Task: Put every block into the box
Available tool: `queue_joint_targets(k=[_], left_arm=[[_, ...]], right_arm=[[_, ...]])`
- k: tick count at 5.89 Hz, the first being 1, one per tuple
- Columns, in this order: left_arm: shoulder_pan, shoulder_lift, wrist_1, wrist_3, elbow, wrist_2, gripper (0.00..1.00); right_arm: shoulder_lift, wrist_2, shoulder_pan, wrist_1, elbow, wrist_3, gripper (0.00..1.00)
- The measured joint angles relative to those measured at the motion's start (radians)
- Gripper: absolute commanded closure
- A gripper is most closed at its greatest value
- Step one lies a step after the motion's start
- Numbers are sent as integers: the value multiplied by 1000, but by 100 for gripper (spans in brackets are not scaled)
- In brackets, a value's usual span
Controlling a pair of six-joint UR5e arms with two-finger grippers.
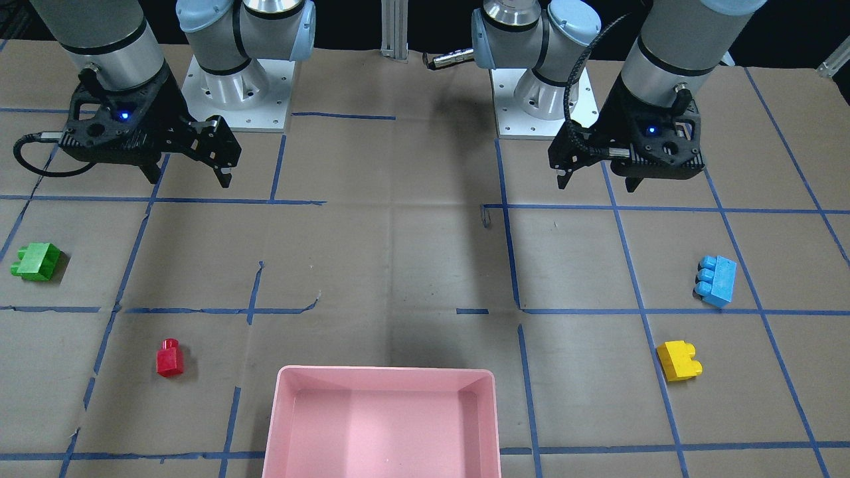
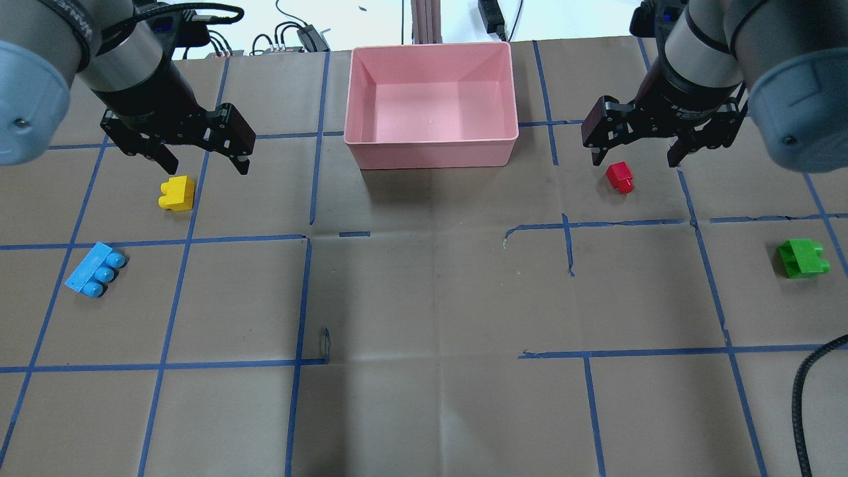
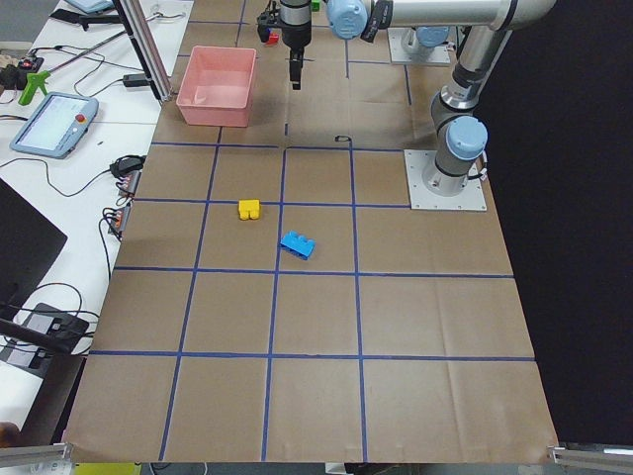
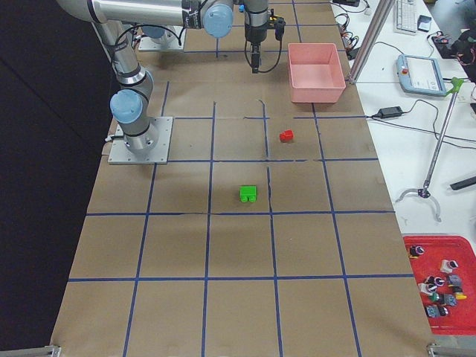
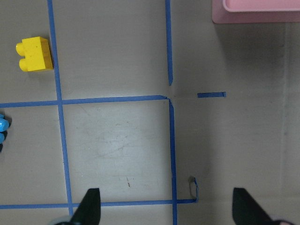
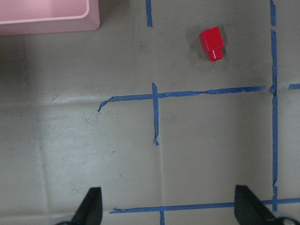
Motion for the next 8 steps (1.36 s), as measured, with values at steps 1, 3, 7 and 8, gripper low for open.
queue_joint_targets(k=[1, 3, 7, 8], left_arm=[[67, -3, 0, 77, -1, -1, 0], [326, -12, -2, 356, -8, -2, 0], [693, -17, 153, 907, -154, 0, 0], [700, -25, 172, 987, -180, -1, 0]], right_arm=[[1, 1, -1, -3, 2, -2, 0], [2, 0, -34, -25, 21, -92, 0], [1, 15, -450, -96, 103, -579, 0], [8, 61, -578, -110, 119, -693, 0]])
